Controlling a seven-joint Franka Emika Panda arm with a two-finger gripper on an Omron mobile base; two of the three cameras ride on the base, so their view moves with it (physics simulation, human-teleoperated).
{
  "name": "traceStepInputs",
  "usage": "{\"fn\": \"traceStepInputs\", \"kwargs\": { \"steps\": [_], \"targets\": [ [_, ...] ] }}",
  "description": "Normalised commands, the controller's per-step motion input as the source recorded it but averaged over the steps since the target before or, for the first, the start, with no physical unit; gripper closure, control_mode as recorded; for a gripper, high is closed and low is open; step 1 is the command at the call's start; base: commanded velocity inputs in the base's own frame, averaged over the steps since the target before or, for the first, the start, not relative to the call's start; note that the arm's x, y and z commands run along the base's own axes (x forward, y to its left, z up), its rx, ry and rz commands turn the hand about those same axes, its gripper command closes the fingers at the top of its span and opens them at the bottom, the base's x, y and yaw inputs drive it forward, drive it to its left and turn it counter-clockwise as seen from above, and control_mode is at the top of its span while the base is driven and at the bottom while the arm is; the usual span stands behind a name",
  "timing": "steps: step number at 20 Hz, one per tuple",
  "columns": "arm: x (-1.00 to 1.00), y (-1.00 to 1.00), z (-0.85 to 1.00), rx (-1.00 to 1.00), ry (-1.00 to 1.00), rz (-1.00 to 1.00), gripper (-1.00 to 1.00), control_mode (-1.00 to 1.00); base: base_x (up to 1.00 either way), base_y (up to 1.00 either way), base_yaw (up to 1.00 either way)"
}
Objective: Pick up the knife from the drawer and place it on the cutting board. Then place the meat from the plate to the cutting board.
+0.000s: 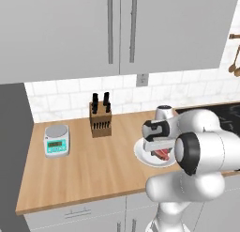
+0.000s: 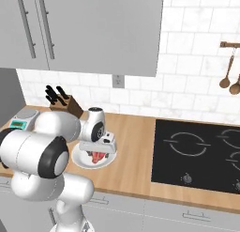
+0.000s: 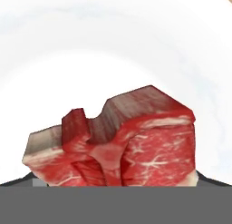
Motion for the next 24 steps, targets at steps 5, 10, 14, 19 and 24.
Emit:
{"fn": "traceStepInputs", "kwargs": {
  "steps": [5, 10, 14, 19, 24],
  "targets": [
    [-0.03, 0.0, -0.29, -0.02, -0.02, 0.0, -1.0, -1.0, 0.0, 0.0, 0.0],
    [0.0, 0.0, -0.23, 0.0, -0.2, 0.0, 1.0, -1.0, 0.0, 0.0, 0.0],
    [0.0, 0.0, -0.1, 0.0, -0.22, 0.0, 1.0, -1.0, 0.0, 0.0, 0.0],
    [0.05, -0.02, 0.12, 0.01, -0.01, -0.02, 1.0, -1.0, 0.0, 0.0, 0.0],
    [-0.03, 0.02, 0.99, 0.19, 0.0, -0.04, 1.0, -1.0, 0.0, 0.0, 0.0]
  ]
}}
